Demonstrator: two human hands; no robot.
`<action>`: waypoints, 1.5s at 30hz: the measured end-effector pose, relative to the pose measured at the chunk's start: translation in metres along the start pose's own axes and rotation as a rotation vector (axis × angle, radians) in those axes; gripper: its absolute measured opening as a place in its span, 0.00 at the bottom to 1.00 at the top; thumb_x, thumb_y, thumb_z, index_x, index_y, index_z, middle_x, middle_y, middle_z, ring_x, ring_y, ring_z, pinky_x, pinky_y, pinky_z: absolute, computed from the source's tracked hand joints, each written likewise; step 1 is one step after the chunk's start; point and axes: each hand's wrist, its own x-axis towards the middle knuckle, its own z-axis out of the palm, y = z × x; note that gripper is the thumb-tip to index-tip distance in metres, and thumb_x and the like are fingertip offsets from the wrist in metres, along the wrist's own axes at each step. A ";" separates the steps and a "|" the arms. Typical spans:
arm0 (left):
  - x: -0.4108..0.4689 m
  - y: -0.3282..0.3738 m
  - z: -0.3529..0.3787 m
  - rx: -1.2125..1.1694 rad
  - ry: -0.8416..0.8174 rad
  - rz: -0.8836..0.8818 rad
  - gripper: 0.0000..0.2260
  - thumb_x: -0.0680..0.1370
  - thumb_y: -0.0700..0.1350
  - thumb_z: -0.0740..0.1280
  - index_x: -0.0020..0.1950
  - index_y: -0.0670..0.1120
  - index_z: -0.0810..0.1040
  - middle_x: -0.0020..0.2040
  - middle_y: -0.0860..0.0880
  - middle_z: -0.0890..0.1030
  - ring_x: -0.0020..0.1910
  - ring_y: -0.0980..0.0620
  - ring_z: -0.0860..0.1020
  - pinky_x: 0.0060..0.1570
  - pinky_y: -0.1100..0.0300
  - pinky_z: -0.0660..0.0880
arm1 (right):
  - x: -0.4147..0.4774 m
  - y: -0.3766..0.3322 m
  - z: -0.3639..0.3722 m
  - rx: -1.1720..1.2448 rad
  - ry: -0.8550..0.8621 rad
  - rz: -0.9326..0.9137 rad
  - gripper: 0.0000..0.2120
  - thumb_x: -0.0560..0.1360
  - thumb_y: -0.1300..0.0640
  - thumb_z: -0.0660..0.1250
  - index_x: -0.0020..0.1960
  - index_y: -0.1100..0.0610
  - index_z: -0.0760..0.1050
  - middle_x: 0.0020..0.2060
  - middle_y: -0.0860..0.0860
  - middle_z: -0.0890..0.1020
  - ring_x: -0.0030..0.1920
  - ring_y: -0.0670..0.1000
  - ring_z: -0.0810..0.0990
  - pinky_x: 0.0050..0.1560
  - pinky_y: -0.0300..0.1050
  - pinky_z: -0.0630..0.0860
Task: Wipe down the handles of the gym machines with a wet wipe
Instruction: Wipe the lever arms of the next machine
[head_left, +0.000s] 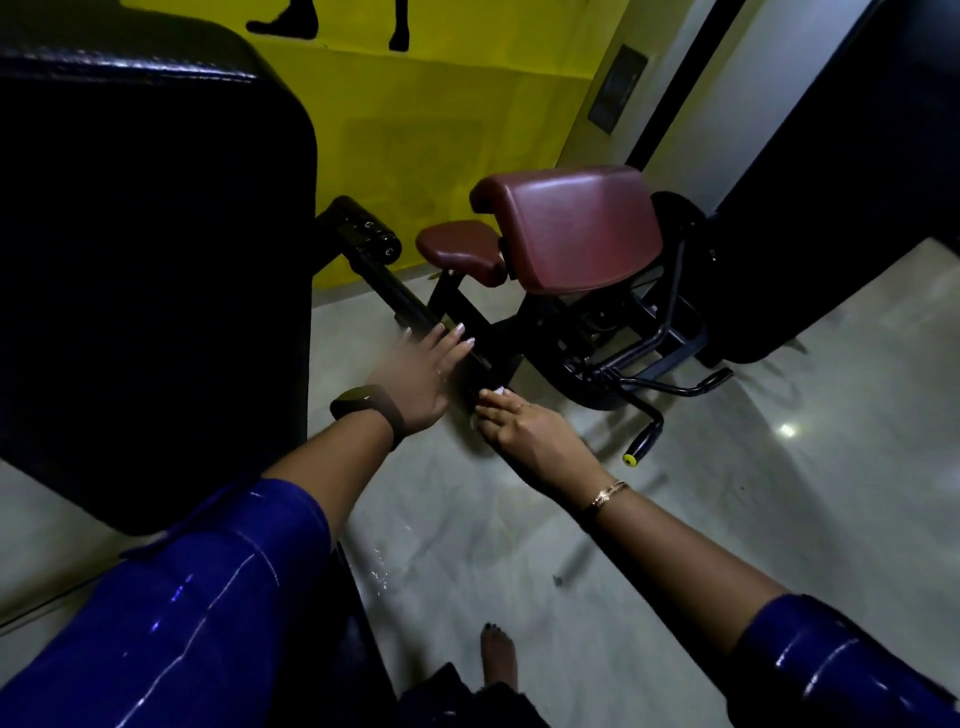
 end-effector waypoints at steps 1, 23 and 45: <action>0.000 0.002 -0.001 0.005 -0.011 -0.007 0.34 0.81 0.53 0.53 0.78 0.52 0.33 0.79 0.51 0.36 0.78 0.51 0.39 0.75 0.48 0.38 | 0.004 0.002 -0.001 0.015 0.048 0.036 0.17 0.75 0.62 0.55 0.46 0.64 0.83 0.47 0.58 0.85 0.54 0.58 0.83 0.55 0.50 0.79; -0.003 -0.001 -0.010 0.000 -0.032 0.004 0.32 0.81 0.49 0.52 0.79 0.51 0.35 0.80 0.52 0.38 0.79 0.51 0.40 0.75 0.47 0.38 | 0.044 0.032 0.002 0.221 -0.319 -0.027 0.15 0.81 0.60 0.57 0.63 0.59 0.77 0.72 0.52 0.70 0.76 0.49 0.59 0.67 0.48 0.68; 0.023 -0.038 0.007 -0.038 0.059 -0.150 0.31 0.81 0.50 0.49 0.77 0.48 0.34 0.78 0.50 0.37 0.79 0.51 0.42 0.75 0.50 0.40 | 0.091 0.092 0.022 0.230 -0.030 -0.189 0.21 0.71 0.64 0.64 0.63 0.55 0.78 0.62 0.57 0.79 0.58 0.57 0.81 0.48 0.48 0.80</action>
